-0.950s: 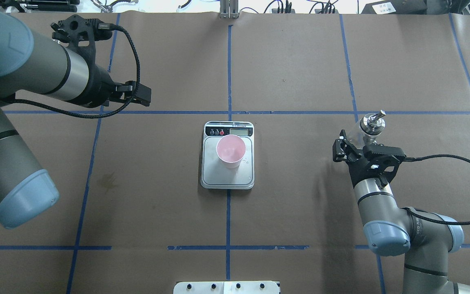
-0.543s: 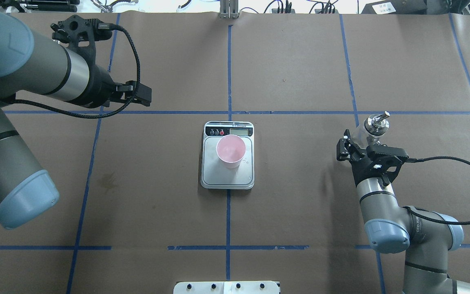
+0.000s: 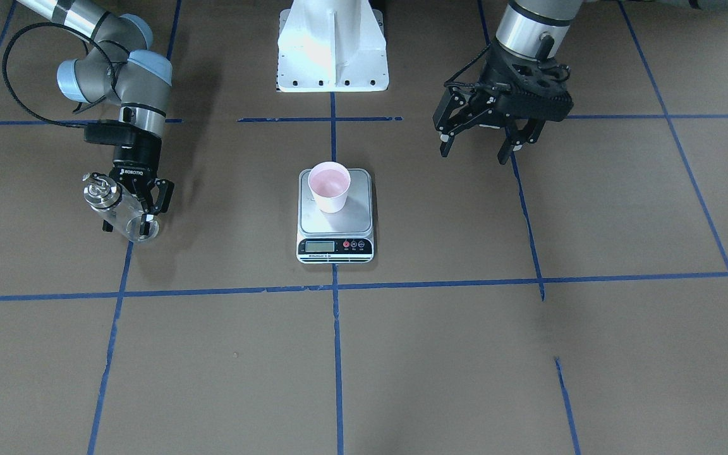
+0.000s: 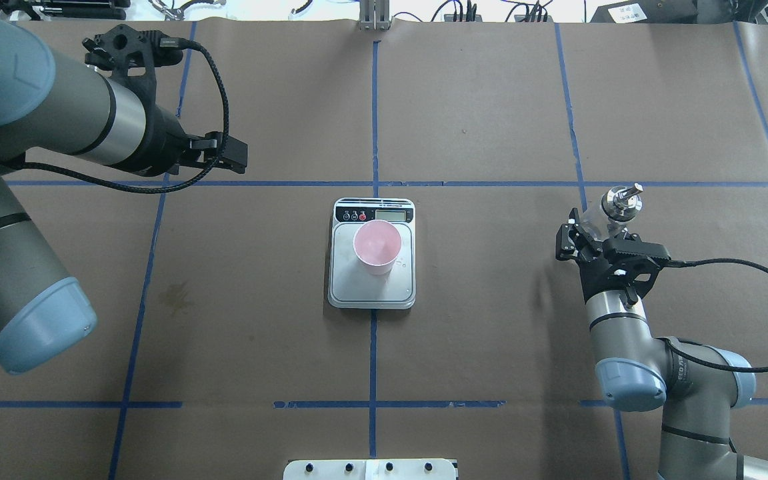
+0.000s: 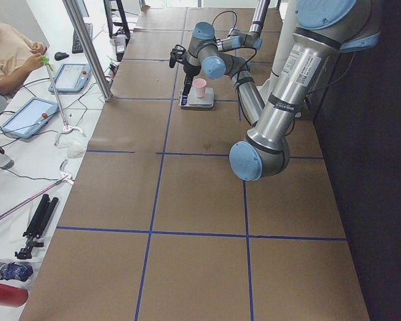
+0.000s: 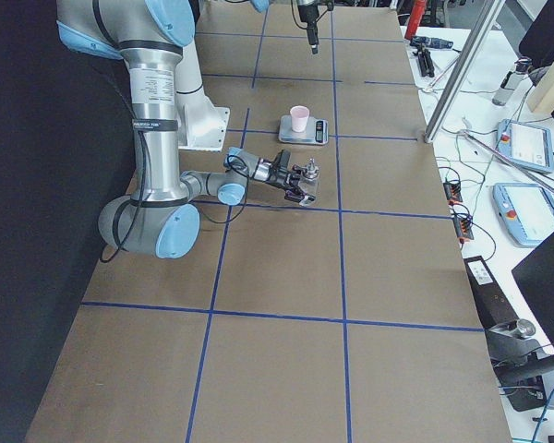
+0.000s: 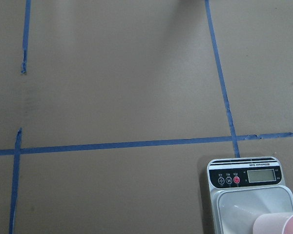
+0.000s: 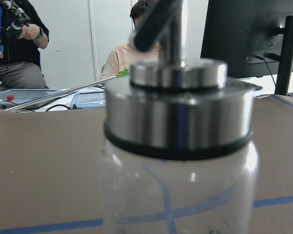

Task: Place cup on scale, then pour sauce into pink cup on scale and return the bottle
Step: 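Lower the dispenser to its spot and open the right gripper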

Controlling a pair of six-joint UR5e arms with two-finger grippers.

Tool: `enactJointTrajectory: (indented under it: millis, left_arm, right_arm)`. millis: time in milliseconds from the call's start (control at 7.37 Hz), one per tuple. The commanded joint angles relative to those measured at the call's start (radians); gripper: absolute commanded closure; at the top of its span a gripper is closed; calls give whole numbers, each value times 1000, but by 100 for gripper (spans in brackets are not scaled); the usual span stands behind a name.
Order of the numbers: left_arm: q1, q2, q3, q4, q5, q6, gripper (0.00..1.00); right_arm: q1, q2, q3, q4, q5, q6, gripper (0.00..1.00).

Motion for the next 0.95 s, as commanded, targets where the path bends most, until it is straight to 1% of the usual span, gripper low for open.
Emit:
enactJointTrajectory:
  millis: [0, 136, 271, 407, 814]
  left_arm:
    - [0, 0, 0, 0, -1, 0, 1]
    - [0, 0, 0, 0, 0, 0, 1]
    - [0, 0, 0, 0, 0, 0, 1]
    - [0, 0, 0, 0, -1, 0, 1]
    - [0, 0, 0, 0, 0, 0, 1]
  right_arm:
    - [-1, 2, -13, 3, -4, 0, 100]
    - [-1, 2, -11, 3, -4, 0, 100]
    - [-1, 2, -11, 3, -4, 0, 77]
    - [-1, 4, -14, 3, -17, 25, 1]
    - [-1, -1, -14, 3, -18, 22, 0]
